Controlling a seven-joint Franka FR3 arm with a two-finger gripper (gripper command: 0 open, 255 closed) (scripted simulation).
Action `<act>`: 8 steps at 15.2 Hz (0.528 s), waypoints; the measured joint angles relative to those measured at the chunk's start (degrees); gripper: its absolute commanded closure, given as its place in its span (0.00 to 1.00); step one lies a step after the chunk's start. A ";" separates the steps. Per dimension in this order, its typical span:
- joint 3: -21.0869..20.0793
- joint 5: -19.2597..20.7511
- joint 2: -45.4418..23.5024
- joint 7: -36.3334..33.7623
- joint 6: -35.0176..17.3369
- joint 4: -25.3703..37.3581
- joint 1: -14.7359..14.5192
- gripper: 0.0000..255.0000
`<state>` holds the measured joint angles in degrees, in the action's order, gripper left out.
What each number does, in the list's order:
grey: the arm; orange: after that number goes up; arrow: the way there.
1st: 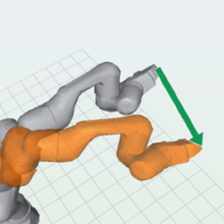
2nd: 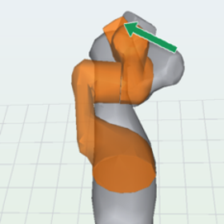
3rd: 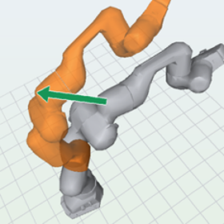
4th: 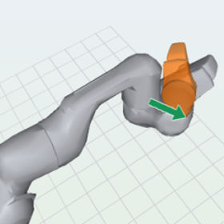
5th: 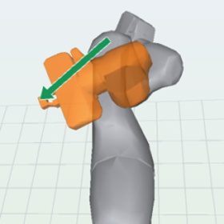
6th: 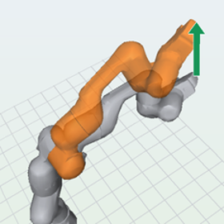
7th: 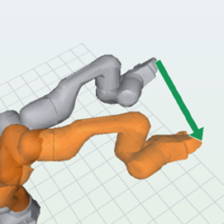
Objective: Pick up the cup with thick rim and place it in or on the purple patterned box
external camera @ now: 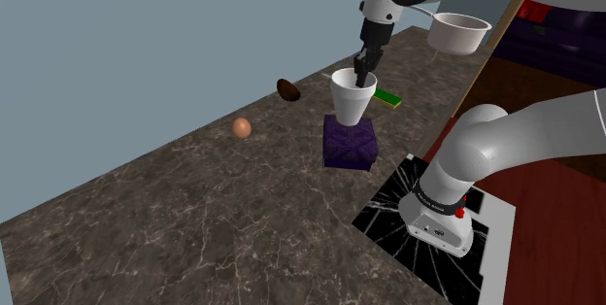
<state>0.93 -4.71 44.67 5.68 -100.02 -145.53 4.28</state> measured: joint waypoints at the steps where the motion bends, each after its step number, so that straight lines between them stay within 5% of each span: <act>1: 0.00 0.00 -0.01 0.01 -0.04 -0.03 0.00 1.00; 4: 0.01 0.00 -0.01 0.01 -0.07 -0.06 0.00 1.00; 5: 0.01 0.00 -0.01 0.01 -0.08 -0.06 0.00 0.00; 8: 0.01 0.00 -0.01 0.02 -0.08 -0.04 0.00 0.00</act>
<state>0.94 -4.70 44.66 5.69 -100.10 -145.58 4.29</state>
